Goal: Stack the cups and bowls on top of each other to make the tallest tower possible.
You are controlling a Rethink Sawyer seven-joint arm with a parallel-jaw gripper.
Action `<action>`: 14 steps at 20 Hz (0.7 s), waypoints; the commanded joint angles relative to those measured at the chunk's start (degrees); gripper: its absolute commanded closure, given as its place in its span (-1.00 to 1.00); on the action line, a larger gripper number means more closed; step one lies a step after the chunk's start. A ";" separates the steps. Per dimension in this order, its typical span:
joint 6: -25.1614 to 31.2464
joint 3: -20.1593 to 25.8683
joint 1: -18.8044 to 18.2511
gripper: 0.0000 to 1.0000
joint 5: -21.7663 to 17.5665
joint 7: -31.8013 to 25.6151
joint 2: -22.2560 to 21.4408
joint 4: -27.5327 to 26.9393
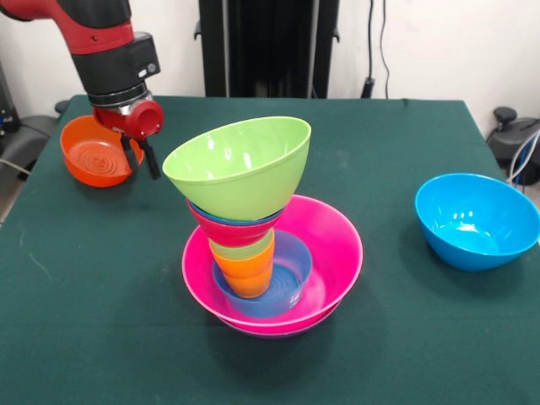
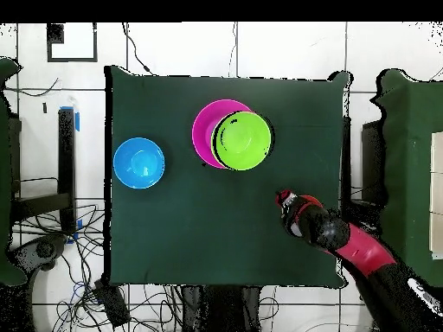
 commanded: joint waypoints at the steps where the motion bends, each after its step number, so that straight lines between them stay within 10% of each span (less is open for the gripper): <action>1: -1.34 0.80 1.22 -1.00 -0.72 3.28 2.15 -1.39; 14: 3.05 -0.74 0.78 -1.00 -0.69 2.17 -4.95 0.75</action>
